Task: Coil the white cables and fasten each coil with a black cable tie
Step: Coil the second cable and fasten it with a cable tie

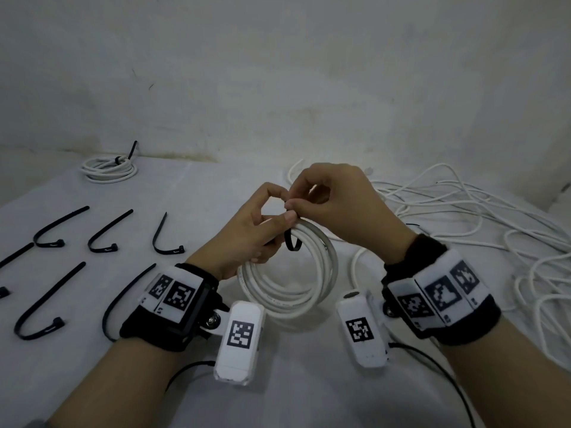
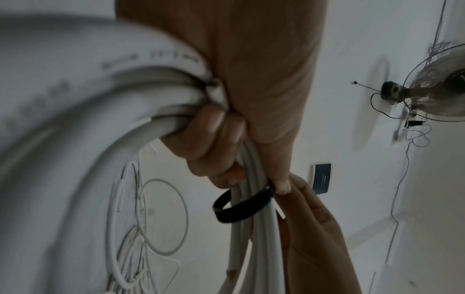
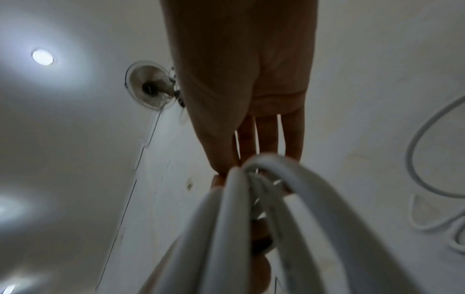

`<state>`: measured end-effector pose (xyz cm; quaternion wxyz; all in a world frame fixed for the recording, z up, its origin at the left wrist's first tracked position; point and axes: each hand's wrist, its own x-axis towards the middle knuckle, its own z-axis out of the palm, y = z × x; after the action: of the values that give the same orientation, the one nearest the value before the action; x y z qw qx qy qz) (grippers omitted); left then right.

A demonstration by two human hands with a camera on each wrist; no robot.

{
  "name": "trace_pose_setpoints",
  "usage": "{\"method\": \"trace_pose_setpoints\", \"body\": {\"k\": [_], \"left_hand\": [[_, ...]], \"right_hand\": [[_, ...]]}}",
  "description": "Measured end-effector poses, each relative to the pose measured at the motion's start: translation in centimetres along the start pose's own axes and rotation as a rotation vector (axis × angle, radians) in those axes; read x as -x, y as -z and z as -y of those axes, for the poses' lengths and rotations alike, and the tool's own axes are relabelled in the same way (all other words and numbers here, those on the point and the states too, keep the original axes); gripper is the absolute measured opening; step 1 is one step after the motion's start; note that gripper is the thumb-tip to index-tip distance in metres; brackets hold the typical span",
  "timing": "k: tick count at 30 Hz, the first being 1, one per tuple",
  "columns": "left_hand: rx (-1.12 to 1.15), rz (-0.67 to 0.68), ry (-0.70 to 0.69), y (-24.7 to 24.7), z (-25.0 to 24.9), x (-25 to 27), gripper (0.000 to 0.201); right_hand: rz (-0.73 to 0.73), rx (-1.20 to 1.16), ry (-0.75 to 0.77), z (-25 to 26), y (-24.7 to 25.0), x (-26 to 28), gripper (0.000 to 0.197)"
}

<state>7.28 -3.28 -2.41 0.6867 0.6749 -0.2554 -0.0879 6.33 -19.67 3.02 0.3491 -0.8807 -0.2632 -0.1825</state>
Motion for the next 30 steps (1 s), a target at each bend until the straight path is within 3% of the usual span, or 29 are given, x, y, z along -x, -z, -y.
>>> {"method": "trace_pose_setpoints", "body": {"k": [4,11,16,19,21,24,25,27,30], "left_hand": [[0.045,0.021,-0.016,0.1,-0.1,0.1,0.023],[0.186,0.055,0.01,0.0,0.1,0.0,0.014],[0.025,0.003,0.009,0.3,0.3,0.3,0.018],[0.027,-0.015,0.023,0.1,0.3,0.1,0.008],[0.03,0.011,0.042,-0.2,0.4,0.2,0.007],[-0.093,0.081,0.056,-1.3,1.2,0.5,0.009],[-0.105,0.057,0.037,-1.5,1.2,0.4,0.01],[-0.029,-0.064,-0.017,-1.2,0.8,0.0,0.009],[0.044,-0.212,-0.059,0.1,0.2,-0.4,0.01]], "right_hand": [[0.027,0.091,0.046,0.6,0.0,-0.6,0.012],[-0.151,0.011,-0.061,1.1,1.8,-2.8,0.017],[0.034,-0.064,-0.119,1.3,0.8,-2.6,0.01],[0.076,0.007,-0.085,1.3,0.6,-2.4,0.009],[-0.024,0.022,-0.089,0.7,1.1,-2.8,0.013],[-0.335,-0.123,-0.14,-0.1,4.5,-4.2,0.021],[-0.341,-0.172,-0.153,0.0,5.9,-4.4,0.02],[-0.202,-0.194,-0.177,0.4,6.9,-3.9,0.015],[0.039,-0.033,-0.196,0.1,4.1,-1.3,0.019]]}}
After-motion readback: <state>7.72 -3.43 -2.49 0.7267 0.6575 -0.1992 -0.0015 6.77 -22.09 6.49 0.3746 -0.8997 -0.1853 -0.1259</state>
